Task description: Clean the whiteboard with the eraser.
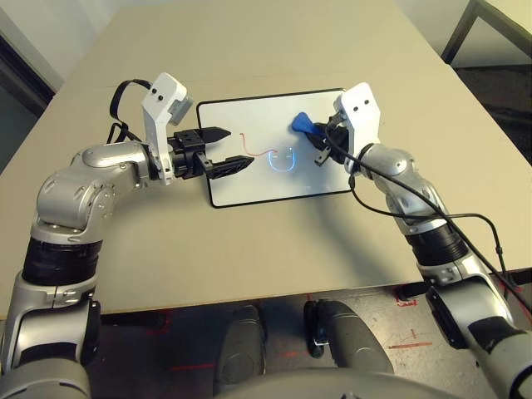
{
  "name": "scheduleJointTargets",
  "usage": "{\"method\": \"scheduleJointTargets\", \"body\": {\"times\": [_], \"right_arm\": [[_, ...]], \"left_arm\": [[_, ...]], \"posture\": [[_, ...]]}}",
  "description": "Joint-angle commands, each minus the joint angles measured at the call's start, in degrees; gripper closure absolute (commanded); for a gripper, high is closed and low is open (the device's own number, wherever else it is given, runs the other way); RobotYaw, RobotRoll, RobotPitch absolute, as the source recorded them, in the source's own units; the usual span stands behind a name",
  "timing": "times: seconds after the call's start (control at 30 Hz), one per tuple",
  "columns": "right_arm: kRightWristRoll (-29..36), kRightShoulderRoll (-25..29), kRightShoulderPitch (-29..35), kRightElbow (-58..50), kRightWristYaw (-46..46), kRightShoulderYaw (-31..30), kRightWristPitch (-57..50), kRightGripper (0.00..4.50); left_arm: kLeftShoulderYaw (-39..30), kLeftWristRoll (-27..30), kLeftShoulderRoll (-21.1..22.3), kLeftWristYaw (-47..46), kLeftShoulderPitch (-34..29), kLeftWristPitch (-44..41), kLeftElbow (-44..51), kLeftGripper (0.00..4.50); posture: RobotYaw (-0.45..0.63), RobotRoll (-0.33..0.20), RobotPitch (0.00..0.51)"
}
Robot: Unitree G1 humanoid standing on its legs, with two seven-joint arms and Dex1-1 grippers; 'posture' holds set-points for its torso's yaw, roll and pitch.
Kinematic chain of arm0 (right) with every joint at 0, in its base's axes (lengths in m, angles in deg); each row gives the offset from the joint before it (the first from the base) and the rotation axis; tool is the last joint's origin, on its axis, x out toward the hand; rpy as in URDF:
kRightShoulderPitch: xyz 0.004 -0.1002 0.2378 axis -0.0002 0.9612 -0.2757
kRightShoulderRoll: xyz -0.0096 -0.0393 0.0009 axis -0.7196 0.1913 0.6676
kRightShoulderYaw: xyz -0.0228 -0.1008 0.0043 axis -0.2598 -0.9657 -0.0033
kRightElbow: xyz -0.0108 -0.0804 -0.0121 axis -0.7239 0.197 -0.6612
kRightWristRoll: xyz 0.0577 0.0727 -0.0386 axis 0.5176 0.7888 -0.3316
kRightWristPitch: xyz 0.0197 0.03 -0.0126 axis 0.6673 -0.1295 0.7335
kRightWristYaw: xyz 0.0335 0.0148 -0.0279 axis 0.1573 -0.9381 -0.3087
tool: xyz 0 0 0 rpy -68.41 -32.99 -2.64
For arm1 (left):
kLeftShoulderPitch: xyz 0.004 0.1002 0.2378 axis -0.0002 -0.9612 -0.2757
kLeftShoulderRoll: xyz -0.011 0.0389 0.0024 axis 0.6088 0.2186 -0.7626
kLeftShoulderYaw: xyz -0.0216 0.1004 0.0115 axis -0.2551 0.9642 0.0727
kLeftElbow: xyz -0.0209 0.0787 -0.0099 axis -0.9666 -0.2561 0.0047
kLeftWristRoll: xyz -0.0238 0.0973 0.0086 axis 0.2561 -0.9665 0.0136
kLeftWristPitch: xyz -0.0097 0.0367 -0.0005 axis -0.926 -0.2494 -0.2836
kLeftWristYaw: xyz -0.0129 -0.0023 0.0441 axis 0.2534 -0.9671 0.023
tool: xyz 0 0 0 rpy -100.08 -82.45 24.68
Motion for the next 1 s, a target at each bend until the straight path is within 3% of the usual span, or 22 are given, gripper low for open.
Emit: {"method": "scheduleJointTargets", "body": {"times": [0.03, 0.4, 0.8, 1.0], "right_arm": [[0.5, -1.3, 1.8, -0.5, -0.4, -0.4, -2.0, 3.81], [1.9, -3.8, 9.4, -5.1, -3.5, -4.0, -9.3, 3.84], [2.0, -5.0, 1.0, 0.1, 2.3, 2.5, -4.7, 3.85], [2.4, -6.2, 0.4, -0.4, 3.2, 2.9, -3.7, 3.86]], "left_arm": [[0.6, -0.1, -0.1, -0.1, -0.4, -0.9, 1.2, 0.00], [0.6, -0.1, -0.2, -0.1, -0.4, -0.9, 1.1, 0.00], [0.6, -0.3, -0.3, 0.0, -0.8, -0.6, 1.0, 0.00], [0.6, -0.1, -0.5, -0.1, -1.0, -0.7, 1.3, 0.00]], "posture": [[-0.07, 0.000, 0.153], [-0.07, 0.000, 0.156], [-0.07, 0.000, 0.156], [-0.07, 0.000, 0.160]]}}
